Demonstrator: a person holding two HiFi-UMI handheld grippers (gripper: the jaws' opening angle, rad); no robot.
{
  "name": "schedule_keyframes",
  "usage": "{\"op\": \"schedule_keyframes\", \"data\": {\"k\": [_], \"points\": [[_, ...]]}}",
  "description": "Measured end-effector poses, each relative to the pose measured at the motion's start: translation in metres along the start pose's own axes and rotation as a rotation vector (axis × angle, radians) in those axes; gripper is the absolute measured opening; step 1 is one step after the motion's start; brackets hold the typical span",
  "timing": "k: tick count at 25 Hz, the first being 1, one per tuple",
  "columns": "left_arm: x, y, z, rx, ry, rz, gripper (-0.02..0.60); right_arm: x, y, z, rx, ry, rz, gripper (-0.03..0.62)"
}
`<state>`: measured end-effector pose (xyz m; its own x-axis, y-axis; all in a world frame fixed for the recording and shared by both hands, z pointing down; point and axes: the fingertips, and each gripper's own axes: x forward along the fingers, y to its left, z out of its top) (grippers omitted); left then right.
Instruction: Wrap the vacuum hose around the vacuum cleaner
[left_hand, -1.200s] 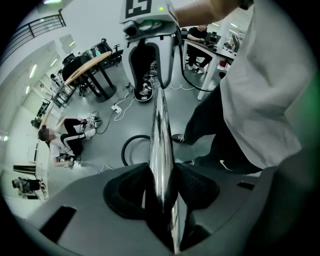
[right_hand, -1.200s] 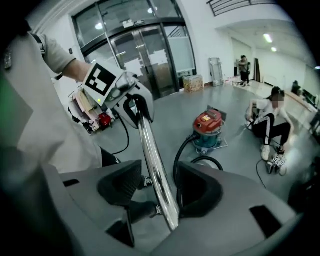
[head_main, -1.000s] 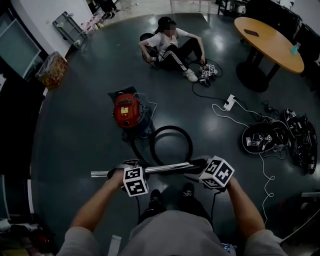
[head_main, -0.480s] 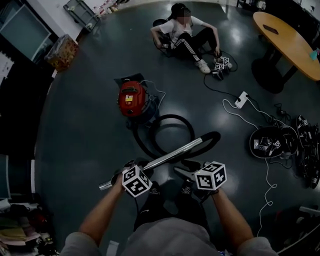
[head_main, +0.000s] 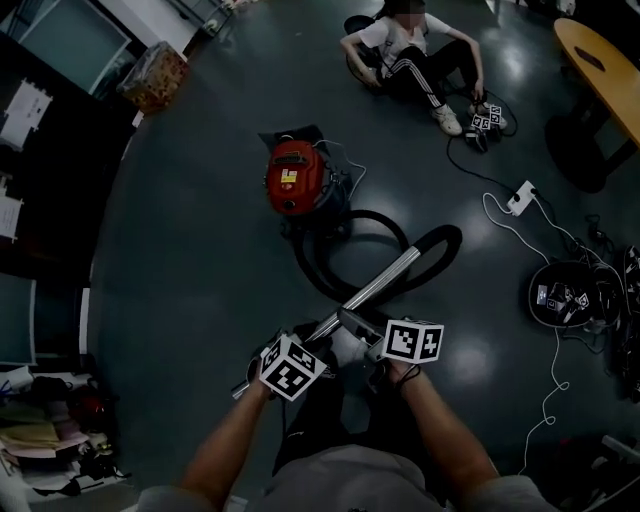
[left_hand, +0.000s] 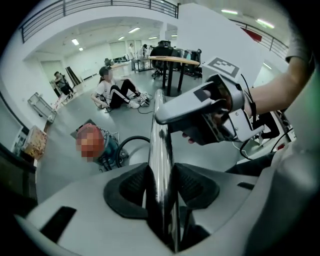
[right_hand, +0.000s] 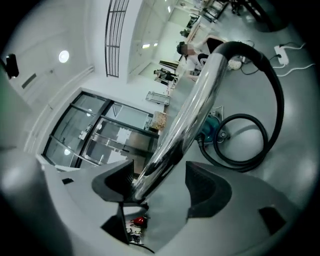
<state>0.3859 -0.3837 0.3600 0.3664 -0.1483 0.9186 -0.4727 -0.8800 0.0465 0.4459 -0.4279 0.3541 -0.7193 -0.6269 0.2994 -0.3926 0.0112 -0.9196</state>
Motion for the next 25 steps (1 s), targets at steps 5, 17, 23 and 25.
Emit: {"op": "schedule_keyframes", "data": {"k": [5,17,23,25], "points": [[-0.006,-0.007,-0.011,-0.093,-0.019,0.008,0.178,0.037,0.005,-0.013,0.03,0.017,-0.032,0.305],[-0.015,-0.016,-0.036,-0.3,-0.127,-0.035,0.178,0.058,0.018,-0.034,0.018,0.034,-0.096,0.199],[-0.02,-0.024,-0.042,-0.168,-0.069,-0.055,0.183,0.064,0.017,-0.024,-0.076,0.04,-0.125,0.199],[-0.026,-0.027,-0.046,-0.146,-0.064,-0.058,0.202,0.065,0.014,-0.019,-0.108,0.048,-0.128,0.199]]}}
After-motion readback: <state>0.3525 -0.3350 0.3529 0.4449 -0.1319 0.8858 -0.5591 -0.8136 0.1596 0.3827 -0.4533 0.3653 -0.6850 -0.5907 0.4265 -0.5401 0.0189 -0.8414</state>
